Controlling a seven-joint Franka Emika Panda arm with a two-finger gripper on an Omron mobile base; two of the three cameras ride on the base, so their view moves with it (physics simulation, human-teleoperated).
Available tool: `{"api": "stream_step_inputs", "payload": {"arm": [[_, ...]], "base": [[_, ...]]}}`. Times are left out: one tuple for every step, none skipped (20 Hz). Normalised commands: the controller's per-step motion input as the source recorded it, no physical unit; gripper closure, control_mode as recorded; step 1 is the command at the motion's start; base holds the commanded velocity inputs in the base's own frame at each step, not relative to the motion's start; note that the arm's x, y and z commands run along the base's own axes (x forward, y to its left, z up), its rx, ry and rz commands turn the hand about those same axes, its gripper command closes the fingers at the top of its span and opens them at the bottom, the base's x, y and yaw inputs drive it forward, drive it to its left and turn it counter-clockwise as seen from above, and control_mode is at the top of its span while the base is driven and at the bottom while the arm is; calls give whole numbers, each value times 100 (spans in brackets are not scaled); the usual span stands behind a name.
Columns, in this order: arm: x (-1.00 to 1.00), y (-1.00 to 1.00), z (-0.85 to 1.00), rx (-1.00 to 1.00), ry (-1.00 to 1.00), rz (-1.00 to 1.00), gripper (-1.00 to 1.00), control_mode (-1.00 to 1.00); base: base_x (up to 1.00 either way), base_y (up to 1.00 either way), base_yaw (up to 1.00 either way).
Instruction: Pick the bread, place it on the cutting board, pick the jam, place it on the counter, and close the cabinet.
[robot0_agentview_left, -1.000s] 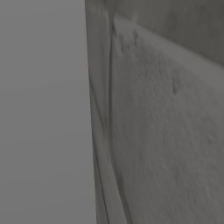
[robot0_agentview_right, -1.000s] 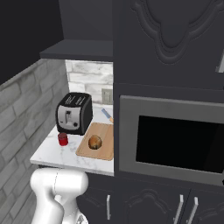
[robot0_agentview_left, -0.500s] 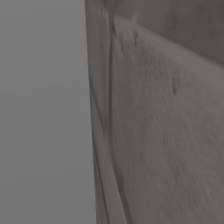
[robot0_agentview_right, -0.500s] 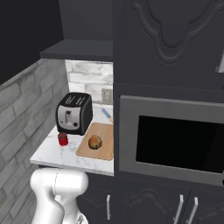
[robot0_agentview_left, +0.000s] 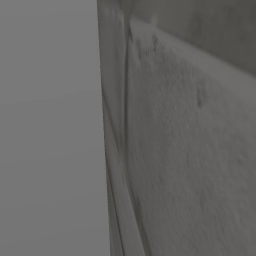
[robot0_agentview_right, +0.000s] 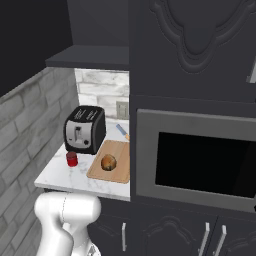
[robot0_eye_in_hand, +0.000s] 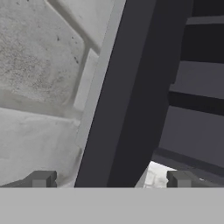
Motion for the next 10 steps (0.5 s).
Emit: {"api": "stream_step_inputs", "payload": {"arm": [[16,0,0,4,-8,0,-100,-100],[16,0,0,4,-8,0,-100,-100],[14,0,0,3,-7,0,-100,-100],[16,0,0,2,-7,0,-100,-100],[19,0,-1,1,-6,0,-100,-100],[21,0,-3,1,-5,0,-100,-100],[21,0,-3,1,-4,0,-100,-100],[21,0,-4,1,-4,0,-100,-100],[21,0,-4,1,-4,0,-100,-100],[20,0,-5,1,-4,0,-100,-100]], "base": [[0,0,0],[0,0,0],[0,0,0],[0,0,0],[0,0,0],[0,0,0],[0,0,0],[0,0,0],[0,0,0],[0,0,0]]}}
